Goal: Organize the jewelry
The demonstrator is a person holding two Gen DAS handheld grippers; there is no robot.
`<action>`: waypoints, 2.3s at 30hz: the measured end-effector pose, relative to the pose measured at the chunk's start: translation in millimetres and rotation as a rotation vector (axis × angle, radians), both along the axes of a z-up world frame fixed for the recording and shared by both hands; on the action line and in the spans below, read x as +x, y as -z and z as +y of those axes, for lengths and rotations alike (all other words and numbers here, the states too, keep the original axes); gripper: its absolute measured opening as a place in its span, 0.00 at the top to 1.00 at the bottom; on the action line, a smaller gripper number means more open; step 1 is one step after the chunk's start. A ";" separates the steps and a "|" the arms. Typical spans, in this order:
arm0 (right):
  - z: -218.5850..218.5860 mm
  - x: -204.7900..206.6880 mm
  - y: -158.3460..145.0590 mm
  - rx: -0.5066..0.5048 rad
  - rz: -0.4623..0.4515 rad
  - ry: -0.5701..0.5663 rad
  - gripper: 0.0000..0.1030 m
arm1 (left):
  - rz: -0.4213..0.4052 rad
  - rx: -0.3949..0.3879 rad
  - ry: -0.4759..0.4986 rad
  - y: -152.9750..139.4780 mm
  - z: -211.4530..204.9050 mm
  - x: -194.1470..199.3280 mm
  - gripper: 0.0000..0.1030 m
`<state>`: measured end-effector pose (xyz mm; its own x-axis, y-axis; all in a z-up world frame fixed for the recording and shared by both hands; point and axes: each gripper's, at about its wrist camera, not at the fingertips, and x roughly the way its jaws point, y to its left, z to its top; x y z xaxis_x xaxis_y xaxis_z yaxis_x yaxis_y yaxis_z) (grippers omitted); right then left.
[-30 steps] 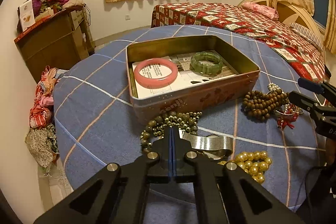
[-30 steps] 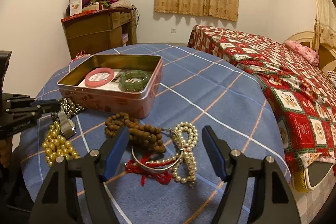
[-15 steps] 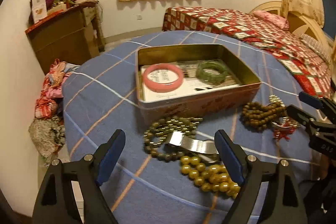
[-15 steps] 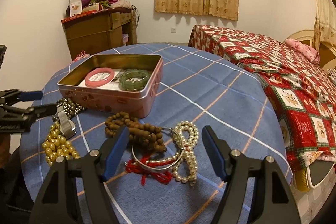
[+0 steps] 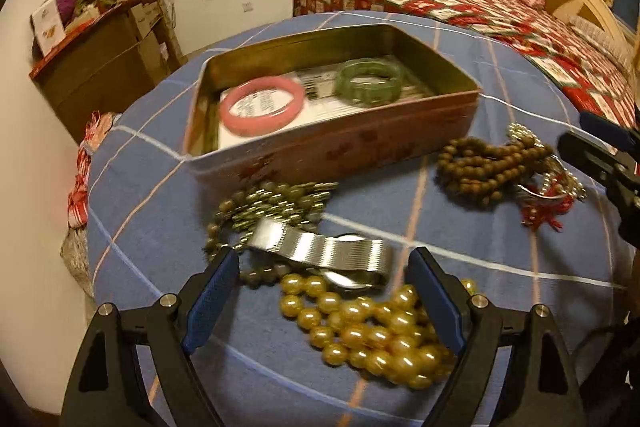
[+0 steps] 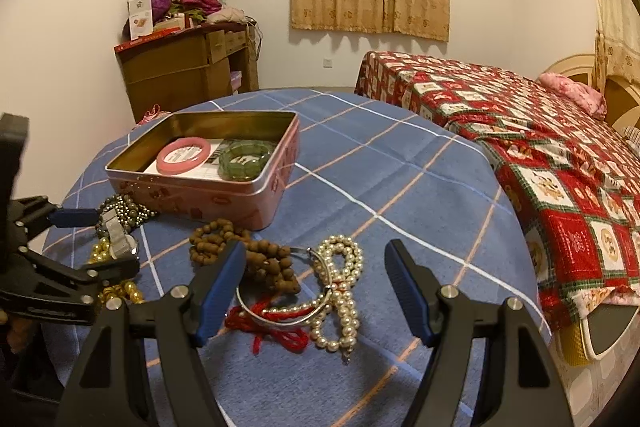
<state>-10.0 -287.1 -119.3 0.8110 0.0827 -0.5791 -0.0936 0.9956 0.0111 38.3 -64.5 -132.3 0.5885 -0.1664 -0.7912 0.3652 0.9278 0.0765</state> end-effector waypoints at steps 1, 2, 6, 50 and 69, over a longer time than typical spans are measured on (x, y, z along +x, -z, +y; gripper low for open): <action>0.1 -0.2 -0.1 0.001 -0.001 0.000 0.28 | 0.000 -0.014 -0.007 -0.6 7.4 1.8 0.16; 0.1 -0.4 -0.1 0.002 0.000 0.000 0.28 | 0.002 -0.033 -0.013 -1.6 16.1 3.8 0.16; 0.9 -0.8 0.4 0.007 0.001 -0.002 0.28 | -0.004 -0.078 -0.027 -6.2 40.8 6.5 0.16; 21.3 -2.9 6.7 -0.027 0.013 -0.035 0.22 | 0.030 -0.088 0.002 -25.1 19.9 2.8 0.57; -0.1 -1.5 4.9 0.040 -0.023 -0.024 0.21 | 0.026 -0.034 -0.003 -19.4 2.2 0.6 0.86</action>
